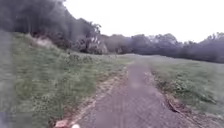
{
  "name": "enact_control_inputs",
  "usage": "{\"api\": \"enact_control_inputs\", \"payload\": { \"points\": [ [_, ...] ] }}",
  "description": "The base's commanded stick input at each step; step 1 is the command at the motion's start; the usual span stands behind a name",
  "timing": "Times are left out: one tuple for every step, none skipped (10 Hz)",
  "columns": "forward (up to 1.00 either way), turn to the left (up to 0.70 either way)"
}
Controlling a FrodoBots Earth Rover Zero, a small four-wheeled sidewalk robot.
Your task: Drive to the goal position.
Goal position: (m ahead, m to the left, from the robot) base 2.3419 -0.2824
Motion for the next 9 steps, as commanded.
{"api": "enact_control_inputs", "payload": {
  "points": [
    [0.7, -0.08],
    [0.7, 0.0],
    [0.7, 0.0],
    [0.7, 0.0],
    [0.7, 0.0],
    [0.7, 0.0],
    [0.7, 0.0],
    [0.7, 0.0],
    [0.7, 0.0]
  ]
}}
